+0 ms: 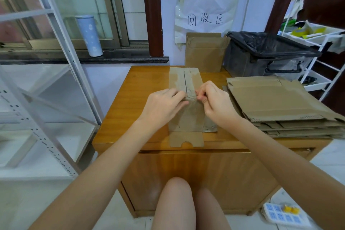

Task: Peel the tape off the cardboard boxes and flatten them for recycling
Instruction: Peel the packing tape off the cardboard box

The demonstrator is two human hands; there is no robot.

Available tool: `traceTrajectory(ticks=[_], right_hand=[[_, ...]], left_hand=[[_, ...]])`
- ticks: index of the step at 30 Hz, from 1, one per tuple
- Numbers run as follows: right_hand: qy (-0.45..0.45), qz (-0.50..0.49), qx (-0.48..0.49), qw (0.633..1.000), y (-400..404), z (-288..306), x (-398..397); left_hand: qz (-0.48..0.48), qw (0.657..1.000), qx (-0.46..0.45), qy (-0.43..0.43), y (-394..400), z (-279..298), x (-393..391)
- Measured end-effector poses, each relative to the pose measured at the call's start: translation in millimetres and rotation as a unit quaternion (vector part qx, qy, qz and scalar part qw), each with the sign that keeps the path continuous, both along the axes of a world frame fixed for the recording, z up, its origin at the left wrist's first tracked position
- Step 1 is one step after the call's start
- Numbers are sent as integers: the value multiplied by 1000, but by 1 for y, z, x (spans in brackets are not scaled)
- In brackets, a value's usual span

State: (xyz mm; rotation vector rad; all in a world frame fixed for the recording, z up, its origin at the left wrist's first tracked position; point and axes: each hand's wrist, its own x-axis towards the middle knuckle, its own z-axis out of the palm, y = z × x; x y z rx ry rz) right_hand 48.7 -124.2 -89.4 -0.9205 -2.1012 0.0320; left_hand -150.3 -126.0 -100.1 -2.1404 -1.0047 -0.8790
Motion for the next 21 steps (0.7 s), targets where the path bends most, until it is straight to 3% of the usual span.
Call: traceTrajectory(ticks=[12,18,21], right_hand=[[22,-25,-53,998,-1,4,2],[9,-31,-77,996,0,8,4],[10,-35,-85,996,-2,8,3]], left_hand=[[29,999,6,15,-6,7,17],[7,996,-86,-39,-12,18,11],[-29,992,-126,-7,-14,21,-4]])
